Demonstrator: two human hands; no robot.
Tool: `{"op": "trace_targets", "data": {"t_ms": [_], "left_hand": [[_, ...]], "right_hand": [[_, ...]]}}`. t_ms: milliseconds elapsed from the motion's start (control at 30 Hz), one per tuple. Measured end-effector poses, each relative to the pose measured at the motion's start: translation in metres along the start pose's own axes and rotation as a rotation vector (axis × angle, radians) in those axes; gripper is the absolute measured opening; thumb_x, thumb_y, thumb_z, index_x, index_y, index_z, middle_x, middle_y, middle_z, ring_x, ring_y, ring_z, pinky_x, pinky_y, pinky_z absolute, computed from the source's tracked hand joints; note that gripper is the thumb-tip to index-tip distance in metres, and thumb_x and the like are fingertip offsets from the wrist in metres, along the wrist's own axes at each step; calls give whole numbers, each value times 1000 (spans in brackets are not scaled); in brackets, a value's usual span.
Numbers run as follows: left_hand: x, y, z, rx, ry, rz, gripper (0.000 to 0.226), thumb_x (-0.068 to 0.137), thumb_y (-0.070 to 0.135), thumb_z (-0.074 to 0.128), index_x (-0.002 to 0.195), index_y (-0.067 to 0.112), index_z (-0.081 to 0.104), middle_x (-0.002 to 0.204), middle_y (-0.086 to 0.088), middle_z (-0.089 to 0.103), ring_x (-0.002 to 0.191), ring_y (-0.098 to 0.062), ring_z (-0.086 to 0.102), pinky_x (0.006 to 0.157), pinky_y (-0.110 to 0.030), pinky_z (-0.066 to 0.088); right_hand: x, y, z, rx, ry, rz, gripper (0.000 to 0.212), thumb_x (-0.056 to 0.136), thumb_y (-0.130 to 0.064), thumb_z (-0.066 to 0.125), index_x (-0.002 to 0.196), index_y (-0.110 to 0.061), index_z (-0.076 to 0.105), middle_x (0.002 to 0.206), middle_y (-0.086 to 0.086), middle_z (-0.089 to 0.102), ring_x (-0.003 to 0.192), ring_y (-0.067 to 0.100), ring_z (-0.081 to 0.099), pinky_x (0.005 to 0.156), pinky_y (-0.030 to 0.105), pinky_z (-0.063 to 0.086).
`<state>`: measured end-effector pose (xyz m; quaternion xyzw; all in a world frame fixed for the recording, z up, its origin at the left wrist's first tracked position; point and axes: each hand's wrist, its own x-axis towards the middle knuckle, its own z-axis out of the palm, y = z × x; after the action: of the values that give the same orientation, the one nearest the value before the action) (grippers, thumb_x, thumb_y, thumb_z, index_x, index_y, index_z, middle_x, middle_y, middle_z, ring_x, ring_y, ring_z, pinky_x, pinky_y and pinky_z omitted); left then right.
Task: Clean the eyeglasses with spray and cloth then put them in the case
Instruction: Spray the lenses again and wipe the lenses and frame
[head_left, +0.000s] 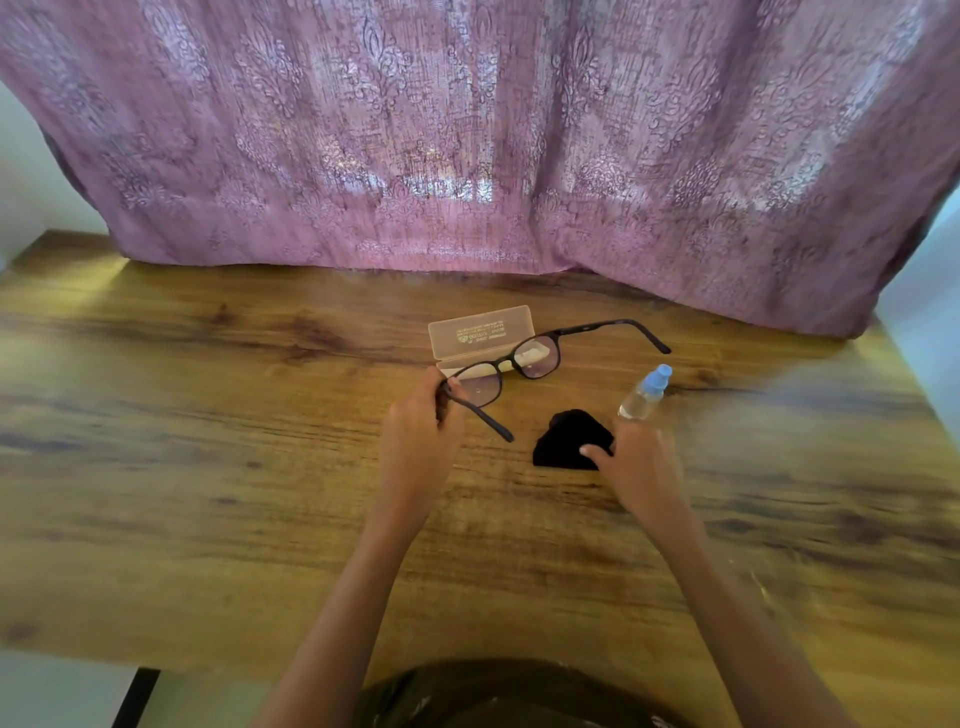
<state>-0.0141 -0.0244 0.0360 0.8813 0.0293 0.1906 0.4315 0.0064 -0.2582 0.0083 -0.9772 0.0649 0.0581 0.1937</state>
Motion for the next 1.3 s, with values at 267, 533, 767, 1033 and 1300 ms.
{"op": "trace_targets", "data": {"t_ms": [267, 533, 767, 1033, 1300], "left_hand": [[-2, 1, 2, -56, 20, -39, 19, 100, 24, 47, 87, 16, 57, 53, 10, 40, 44, -8, 33, 43, -17, 22], [-6, 0, 6, -108, 31, -53, 17, 100, 27, 47, 84, 26, 51, 56, 8, 44, 46, -8, 36, 44, -24, 27], [-7, -1, 10, -114, 27, -67, 19, 100, 30, 46, 83, 38, 46, 55, 9, 44, 47, -7, 38, 45, -20, 26], [-8, 0, 14, -116, 0, -78, 16, 100, 32, 45, 86, 30, 52, 56, 4, 49, 46, -14, 43, 44, -31, 31], [-9, 2, 18, -126, -28, -70, 25, 97, 44, 42, 87, 29, 58, 59, 9, 56, 46, -6, 45, 41, -16, 28]], "right_hand": [[-6, -3, 2, 346, 39, 36, 22, 77, -26, 76, 75, -19, 56, 77, -4, 60, 69, 9, 56, 55, 19, 37], [-21, -13, -7, 891, -15, 156, 38, 83, -23, 76, 107, -34, 49, 84, 0, 71, 82, 13, 69, 71, 27, 50], [-32, -30, -17, 1012, -226, -133, 41, 87, 3, 65, 113, -28, 66, 111, -8, 72, 106, 2, 65, 86, 20, 54], [-34, -59, -20, 600, 222, -373, 15, 80, -14, 79, 95, -16, 76, 99, -7, 59, 91, 7, 55, 76, 16, 46], [-37, -78, -22, 659, 381, -453, 13, 89, -11, 67, 100, -10, 60, 92, -5, 64, 85, 7, 62, 73, 17, 51]]}}
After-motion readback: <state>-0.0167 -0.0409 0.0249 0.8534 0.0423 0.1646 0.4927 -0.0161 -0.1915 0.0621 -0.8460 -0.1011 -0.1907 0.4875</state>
